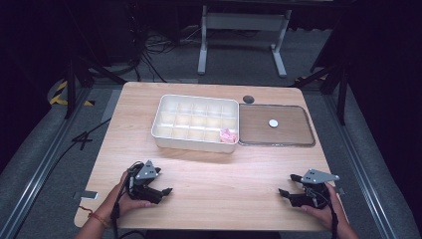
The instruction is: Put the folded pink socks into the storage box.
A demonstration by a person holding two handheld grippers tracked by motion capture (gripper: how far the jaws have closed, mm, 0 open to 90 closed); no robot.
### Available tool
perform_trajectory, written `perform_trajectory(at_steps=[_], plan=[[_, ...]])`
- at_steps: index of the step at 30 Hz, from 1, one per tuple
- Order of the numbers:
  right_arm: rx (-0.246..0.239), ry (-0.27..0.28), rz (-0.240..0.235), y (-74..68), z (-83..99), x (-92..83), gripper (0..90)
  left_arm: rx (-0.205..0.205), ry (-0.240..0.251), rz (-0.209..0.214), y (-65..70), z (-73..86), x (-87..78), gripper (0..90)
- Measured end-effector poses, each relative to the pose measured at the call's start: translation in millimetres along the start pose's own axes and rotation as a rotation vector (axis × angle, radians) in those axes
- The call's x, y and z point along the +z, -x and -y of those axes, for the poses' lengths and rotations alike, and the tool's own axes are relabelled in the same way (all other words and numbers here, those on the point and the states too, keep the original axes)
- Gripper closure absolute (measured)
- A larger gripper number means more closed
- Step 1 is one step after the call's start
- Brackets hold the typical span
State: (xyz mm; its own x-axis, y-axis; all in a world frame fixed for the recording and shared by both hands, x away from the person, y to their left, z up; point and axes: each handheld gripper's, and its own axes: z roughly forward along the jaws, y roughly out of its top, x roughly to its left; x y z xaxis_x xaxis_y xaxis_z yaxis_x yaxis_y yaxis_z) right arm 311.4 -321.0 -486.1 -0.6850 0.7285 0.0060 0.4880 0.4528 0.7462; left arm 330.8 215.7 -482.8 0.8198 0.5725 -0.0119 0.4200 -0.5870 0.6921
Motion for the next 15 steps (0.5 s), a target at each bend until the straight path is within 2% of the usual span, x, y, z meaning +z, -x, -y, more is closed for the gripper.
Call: perform_trajectory(at_steps=[15], plan=[[0.005,0.002,0.009,1.0,1.0,-0.8,24.7,0.001,-0.001,0.000,0.0,0.0,-0.1,16.0]])
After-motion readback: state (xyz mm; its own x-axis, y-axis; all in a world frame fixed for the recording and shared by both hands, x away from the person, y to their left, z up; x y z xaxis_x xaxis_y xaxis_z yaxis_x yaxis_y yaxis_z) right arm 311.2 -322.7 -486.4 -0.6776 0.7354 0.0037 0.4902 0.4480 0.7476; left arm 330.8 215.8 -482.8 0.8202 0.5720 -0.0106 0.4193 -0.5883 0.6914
